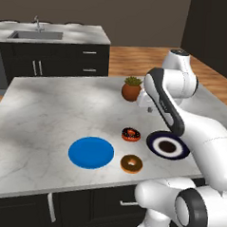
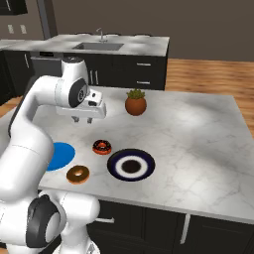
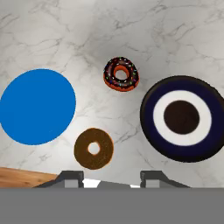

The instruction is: Place the pastries on the plates.

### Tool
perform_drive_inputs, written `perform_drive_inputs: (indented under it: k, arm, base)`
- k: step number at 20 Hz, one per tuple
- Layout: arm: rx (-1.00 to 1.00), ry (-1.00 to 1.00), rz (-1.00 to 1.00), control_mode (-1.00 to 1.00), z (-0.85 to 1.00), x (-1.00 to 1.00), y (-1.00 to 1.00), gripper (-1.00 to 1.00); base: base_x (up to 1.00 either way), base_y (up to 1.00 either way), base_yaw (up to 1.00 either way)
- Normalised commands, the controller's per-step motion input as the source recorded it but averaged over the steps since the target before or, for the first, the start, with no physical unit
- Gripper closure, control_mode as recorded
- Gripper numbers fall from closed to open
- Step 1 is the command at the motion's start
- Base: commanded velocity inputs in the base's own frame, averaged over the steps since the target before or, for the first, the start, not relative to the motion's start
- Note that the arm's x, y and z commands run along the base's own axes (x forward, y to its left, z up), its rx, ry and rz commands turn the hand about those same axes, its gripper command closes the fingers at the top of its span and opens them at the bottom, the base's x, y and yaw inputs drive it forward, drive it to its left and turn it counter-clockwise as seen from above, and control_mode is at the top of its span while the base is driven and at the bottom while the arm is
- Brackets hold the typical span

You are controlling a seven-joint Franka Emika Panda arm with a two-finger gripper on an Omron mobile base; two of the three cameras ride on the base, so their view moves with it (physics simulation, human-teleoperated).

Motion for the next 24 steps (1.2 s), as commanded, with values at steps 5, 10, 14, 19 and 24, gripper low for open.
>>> perform_drive_inputs:
  k: [5,10,14,19,24]
  arm:
    - [0.00,0.00,0.00,-1.00,0.00,-0.47,0.00,-1.00]
    - [-0.03,0.00,0.01,-1.00,-0.28,-0.35,0.00,-1.00]
    - [0.00,0.00,0.10,-1.00,-0.30,0.00,-0.04,-1.00]
    - [0.01,0.00,0.14,-1.00,-0.38,0.11,-0.04,-1.00]
    - [0.02,0.00,0.07,-1.00,-0.23,0.35,0.00,-1.00]
  base:
    - [0.00,0.00,0.00]
    - [0.00,0.00,0.00]
    - [0.00,0.00,0.00]
    - [0.00,0.00,0.00]
    - [0.00,0.00,0.00]
